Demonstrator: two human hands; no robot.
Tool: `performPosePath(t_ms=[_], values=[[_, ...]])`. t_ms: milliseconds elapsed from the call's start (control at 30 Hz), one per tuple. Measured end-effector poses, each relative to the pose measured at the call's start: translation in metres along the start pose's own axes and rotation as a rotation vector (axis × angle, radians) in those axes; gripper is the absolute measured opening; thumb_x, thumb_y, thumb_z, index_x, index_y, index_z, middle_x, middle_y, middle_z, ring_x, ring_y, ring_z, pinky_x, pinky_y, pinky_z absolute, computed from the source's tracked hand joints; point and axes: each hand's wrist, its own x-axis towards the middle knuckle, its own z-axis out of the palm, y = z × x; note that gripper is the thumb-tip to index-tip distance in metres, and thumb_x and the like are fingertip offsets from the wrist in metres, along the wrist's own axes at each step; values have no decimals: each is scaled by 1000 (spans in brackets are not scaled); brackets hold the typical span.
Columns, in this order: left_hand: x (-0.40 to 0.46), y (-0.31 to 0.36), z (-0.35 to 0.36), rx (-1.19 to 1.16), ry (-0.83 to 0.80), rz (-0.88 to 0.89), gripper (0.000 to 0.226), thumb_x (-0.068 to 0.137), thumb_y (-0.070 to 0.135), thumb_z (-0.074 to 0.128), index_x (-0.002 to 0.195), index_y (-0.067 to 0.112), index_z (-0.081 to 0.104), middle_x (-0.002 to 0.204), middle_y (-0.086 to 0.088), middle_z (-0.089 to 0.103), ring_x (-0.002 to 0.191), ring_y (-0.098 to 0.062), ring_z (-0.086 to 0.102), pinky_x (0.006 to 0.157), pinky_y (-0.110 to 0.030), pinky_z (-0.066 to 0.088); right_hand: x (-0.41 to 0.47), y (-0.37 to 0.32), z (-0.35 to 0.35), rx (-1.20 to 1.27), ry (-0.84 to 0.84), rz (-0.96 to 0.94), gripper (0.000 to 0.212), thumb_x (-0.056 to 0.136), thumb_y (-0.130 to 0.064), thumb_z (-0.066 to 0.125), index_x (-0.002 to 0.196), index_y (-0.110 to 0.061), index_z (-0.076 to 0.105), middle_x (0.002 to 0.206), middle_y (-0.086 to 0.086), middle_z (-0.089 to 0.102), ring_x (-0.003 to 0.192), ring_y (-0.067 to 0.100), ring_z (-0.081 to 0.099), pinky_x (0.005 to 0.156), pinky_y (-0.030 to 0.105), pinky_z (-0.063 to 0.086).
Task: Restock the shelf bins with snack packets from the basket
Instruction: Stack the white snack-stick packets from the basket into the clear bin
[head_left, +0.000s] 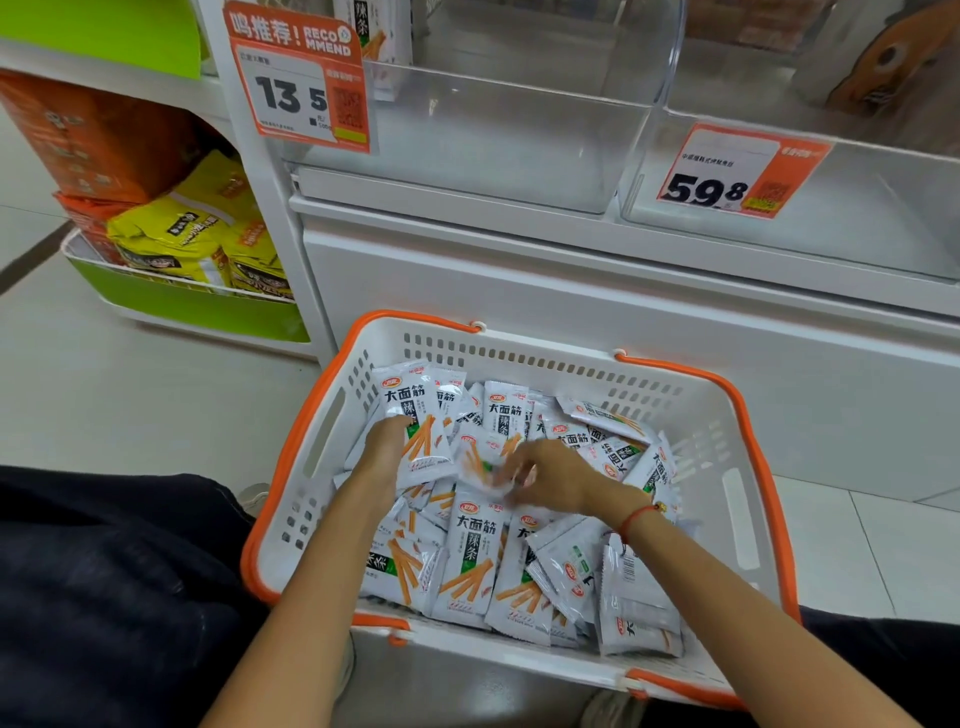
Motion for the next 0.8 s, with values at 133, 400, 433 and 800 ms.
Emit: performPosePath(t_ms=[133, 400, 433, 800], values=[[3, 1, -3, -27, 44, 38, 37, 101, 20, 35, 72, 19, 59, 58, -2, 64, 65, -21, 55, 73, -36, 47, 4, 0, 16, -34, 69, 61, 24, 92, -21, 58, 114, -13, 60, 124, 6, 47, 102, 25, 56, 86, 34, 47], [5, 0, -5, 11, 34, 27, 29, 99, 17, 42, 75, 16, 58, 55, -1, 64, 63, -21, 55, 64, -34, 46, 9, 10, 17, -84, 55, 254, 46, 88, -32, 64, 130, -15, 54, 121, 7, 56, 104, 21, 58, 85, 31, 47], [5, 0, -5, 6, 38, 28, 31, 99, 17, 42, 73, 16, 57, 48, 1, 62, 61, -21, 54, 62, -33, 45, 10, 13, 11, -30, 81, 272, 39, 89, -29, 64, 125, -13, 60, 111, 6, 62, 88, 17, 60, 76, 28, 50], [1, 3, 5, 431, -44, 161, 33, 102, 16, 28, 131, 10, 41, 119, -6, 47, 102, -25, 49, 85, -32, 37, -4, -11, -87, 30, -294, 42, 19, 86, -24, 68, 105, -28, 70, 109, 4, 70, 94, 16, 61, 89, 33, 46]])
